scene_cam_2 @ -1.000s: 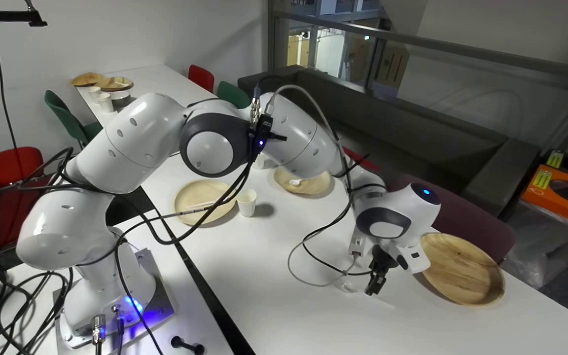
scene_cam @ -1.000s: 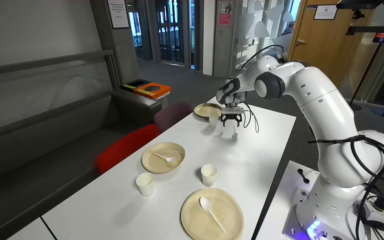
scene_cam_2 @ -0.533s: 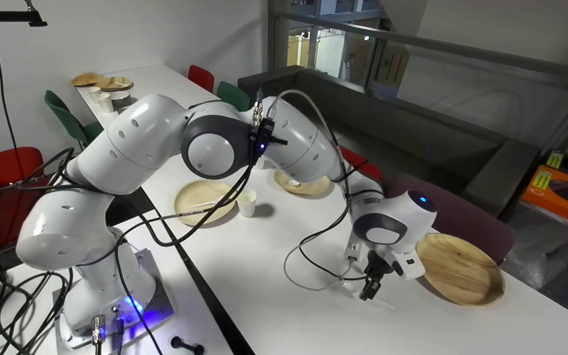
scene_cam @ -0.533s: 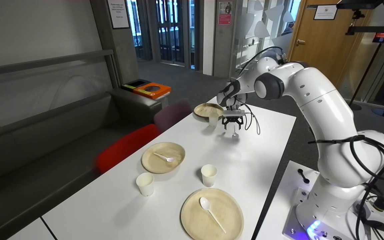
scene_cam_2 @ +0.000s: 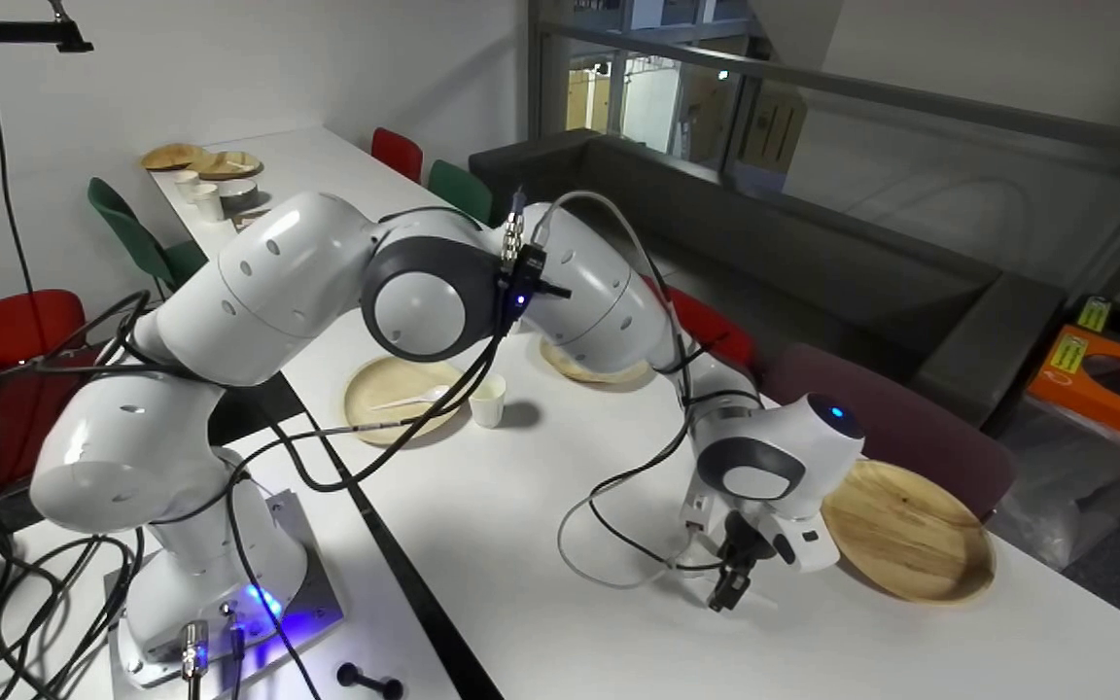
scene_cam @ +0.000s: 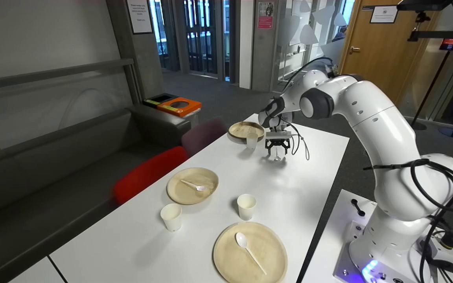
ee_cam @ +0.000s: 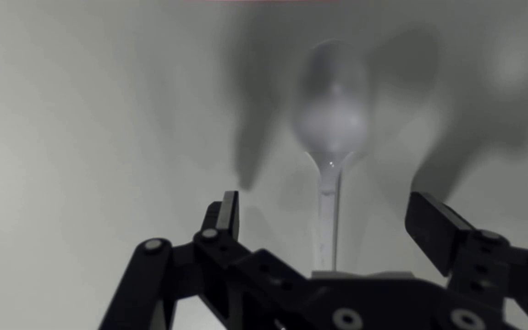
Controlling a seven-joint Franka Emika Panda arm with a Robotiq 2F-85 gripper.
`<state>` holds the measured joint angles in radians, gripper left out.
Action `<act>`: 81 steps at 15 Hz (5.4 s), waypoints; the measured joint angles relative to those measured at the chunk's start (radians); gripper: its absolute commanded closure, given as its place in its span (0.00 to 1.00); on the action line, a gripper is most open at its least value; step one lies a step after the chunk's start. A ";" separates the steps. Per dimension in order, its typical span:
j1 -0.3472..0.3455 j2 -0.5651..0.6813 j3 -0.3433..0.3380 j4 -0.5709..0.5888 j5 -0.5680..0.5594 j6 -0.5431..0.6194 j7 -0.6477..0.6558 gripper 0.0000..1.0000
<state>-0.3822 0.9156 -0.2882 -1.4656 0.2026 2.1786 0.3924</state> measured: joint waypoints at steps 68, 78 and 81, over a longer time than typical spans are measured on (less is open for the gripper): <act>0.008 0.005 -0.001 0.039 0.000 -0.001 0.032 0.71; 0.019 0.009 -0.001 0.039 0.000 -0.001 0.032 0.79; 0.019 0.009 -0.001 0.039 0.000 -0.002 0.032 0.88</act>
<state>-0.3629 0.9249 -0.2888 -1.4262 0.2026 2.1771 0.4246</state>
